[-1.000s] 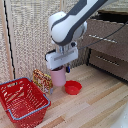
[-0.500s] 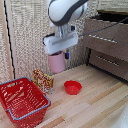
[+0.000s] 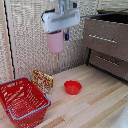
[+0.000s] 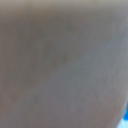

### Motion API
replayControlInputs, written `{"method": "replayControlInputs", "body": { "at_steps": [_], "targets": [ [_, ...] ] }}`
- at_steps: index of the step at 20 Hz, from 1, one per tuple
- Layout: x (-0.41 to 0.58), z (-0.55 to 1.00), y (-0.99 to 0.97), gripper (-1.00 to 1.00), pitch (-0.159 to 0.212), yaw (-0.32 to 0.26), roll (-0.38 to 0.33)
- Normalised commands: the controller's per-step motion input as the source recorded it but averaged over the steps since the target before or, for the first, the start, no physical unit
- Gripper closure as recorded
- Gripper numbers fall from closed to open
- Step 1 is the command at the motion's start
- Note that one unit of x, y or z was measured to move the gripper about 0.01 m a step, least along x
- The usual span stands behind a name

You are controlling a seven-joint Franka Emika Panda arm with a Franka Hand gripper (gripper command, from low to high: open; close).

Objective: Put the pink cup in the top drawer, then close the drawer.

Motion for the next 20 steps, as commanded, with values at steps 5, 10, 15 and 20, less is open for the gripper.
{"method": "replayControlInputs", "body": {
  "at_steps": [5,10,15,20],
  "targets": [
    [0.475,0.9,-0.36,1.0,-0.009,0.013,0.0],
    [0.367,0.92,-0.5,1.0,-0.047,0.012,0.0],
    [0.338,0.98,-0.5,1.0,-0.02,-0.002,0.0],
    [0.278,1.0,-0.47,1.0,0.009,-0.078,-0.003]
  ]
}}
